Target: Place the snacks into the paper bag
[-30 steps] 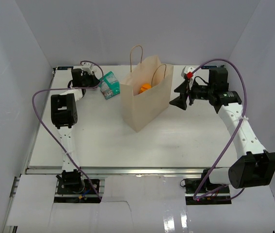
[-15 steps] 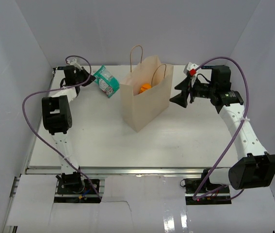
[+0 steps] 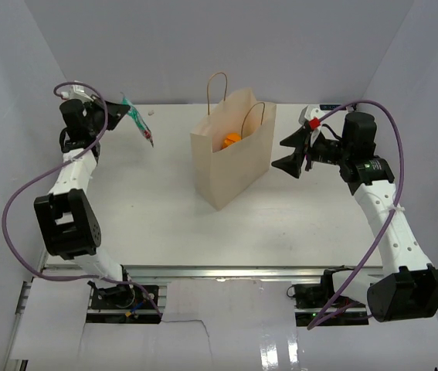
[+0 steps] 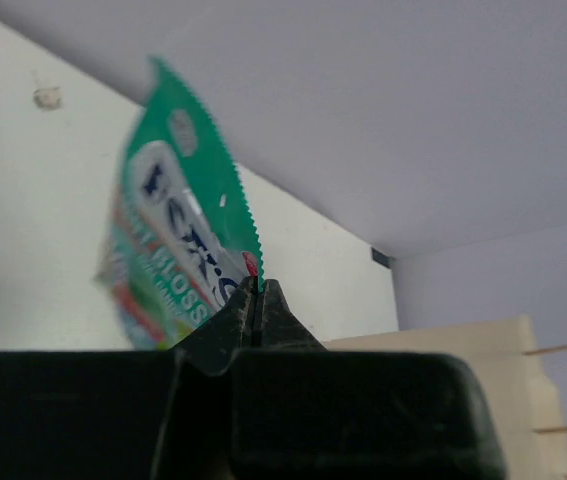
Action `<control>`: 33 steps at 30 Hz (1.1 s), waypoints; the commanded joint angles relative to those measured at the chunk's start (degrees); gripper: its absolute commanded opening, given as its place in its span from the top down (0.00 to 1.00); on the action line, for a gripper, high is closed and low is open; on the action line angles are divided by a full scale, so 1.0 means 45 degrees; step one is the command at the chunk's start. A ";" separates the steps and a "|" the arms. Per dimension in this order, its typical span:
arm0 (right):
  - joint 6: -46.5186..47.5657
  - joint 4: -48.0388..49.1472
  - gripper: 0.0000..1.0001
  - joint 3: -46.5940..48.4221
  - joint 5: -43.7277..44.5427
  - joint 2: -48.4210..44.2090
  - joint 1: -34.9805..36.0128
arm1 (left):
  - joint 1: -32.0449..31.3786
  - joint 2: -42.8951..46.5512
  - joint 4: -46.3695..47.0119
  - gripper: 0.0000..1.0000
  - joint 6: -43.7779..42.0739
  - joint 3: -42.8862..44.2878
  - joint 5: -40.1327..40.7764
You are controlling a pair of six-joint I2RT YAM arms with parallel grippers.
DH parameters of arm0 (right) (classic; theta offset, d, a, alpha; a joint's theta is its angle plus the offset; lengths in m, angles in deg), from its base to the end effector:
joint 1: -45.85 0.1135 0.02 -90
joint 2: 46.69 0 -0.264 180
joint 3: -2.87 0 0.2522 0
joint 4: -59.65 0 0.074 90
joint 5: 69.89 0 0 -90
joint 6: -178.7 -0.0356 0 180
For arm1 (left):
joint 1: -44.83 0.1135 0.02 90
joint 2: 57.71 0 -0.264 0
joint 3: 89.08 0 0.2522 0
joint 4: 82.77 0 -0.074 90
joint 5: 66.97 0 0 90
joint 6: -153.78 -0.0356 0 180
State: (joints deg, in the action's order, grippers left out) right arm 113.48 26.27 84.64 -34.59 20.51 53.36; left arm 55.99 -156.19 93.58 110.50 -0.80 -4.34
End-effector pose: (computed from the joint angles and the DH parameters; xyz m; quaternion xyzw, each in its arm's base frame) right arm 0.2454 0.0617 0.3898 -0.4577 0.6194 0.2917 0.5672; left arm 0.4051 0.0632 0.3047 -0.2424 0.7399 -0.3603 0.5137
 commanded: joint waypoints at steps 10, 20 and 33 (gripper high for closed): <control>-0.0954 0.1136 0.25 0.0044 -0.0267 -0.0324 -0.0067 | -0.0544 0.5007 0.0566 1.00 0.0633 0.2285 -0.2488; -0.1170 0.1234 0.24 -0.0093 -0.0189 -0.0480 -0.0067 | -0.4020 0.4659 0.0547 1.00 0.0985 0.4356 -0.2823; -0.1170 0.1195 0.24 -0.0776 -0.0013 -0.1300 -0.0125 | -0.6206 0.2531 0.0058 1.00 -0.0499 0.5764 -0.2140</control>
State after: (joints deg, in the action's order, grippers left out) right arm 108.60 29.97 82.08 -34.41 16.14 53.27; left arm 30.76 -145.06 93.21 110.08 22.48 -17.46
